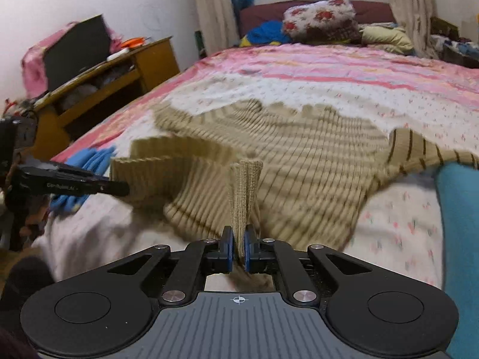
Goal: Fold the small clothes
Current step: 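Close the left gripper on the sweater hem while the right gripper grasps the hem too, then pull the hem with both grippers to spread the sweater flat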
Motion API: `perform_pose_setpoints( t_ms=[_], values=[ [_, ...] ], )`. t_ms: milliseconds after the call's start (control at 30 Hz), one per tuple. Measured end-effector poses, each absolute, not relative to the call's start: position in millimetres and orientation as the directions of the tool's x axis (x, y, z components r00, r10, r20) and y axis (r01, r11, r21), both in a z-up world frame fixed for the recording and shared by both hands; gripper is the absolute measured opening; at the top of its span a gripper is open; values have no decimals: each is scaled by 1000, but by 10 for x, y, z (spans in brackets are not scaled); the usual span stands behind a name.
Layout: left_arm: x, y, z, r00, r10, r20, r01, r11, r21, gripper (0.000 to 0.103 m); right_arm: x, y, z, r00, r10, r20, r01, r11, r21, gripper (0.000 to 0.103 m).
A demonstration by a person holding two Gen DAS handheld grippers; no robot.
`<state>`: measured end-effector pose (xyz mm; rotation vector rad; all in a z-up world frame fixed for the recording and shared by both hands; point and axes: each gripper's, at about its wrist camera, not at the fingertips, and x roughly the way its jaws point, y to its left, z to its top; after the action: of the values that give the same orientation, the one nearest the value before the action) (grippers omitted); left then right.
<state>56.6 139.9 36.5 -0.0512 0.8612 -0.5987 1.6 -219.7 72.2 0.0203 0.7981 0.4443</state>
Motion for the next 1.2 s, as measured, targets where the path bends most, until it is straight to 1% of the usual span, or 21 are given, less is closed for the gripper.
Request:
perform_pose_setpoints(
  t_ms=[100,200,300,400,467,533,600,667,700,800,833,900,1000,1067,1167,1200],
  values=[
    [319,1507,261,478,-467,-744,451,857,-248,14,-276,-2170,625,578,378,-724,-430,894,123,6],
    [142,1633,175,471,-426,-773,409,881,-236,14,-494,-2127,497,556,323,-766,-456,889,45,7],
    [15,1714,150,484,-395,-781,375,900,-223,14,-601,-2108,415,548,270,-792,-473,881,-27,7],
    [-54,1735,188,503,-390,-771,356,907,-226,15,-640,-2108,390,536,249,-807,-466,884,-37,9],
    [-57,1684,243,529,-392,-753,362,906,-218,16,-664,-2126,411,551,234,-801,-448,893,-47,11],
    [-10,1554,302,556,-398,-730,377,903,-206,18,-711,-2138,465,566,235,-790,-433,900,-42,12],
    [54,1401,321,566,-404,-719,388,900,-201,24,-717,-2136,507,583,234,-778,-416,908,-38,12],
    [137,1182,292,567,-389,-726,391,903,-178,29,-693,-2116,524,596,227,-770,-397,917,-36,12],
    [167,1065,262,569,-368,-735,388,909,-155,33,-692,-2102,522,600,224,-768,-387,921,-34,12],
    [230,767,150,594,-259,-761,353,934,-42,41,-646,-2075,474,609,220,-762,-353,936,-12,12],
    [241,687,119,607,-223,-763,338,941,-6,42,-628,-2072,451,608,224,-762,-343,939,2,12],
    [244,629,95,624,-181,-760,306,952,24,45,-604,-2068,397,603,236,-762,-332,943,29,12],
    [253,629,126,627,-171,-760,266,964,2,47,-598,-2052,318,596,247,-764,-329,943,48,13],
    [250,604,149,633,-160,-757,257,966,10,48,-592,-2055,262,590,255,-766,-326,943,63,13],
    [298,544,128,635,-117,-763,232,972,44,48,-584,-2066,210,590,262,-763,-315,946,81,13],
    [305,540,112,633,-102,-767,224,973,55,47,-579,-2070,201,593,262,-762,-310,947,84,13]
  ],
)
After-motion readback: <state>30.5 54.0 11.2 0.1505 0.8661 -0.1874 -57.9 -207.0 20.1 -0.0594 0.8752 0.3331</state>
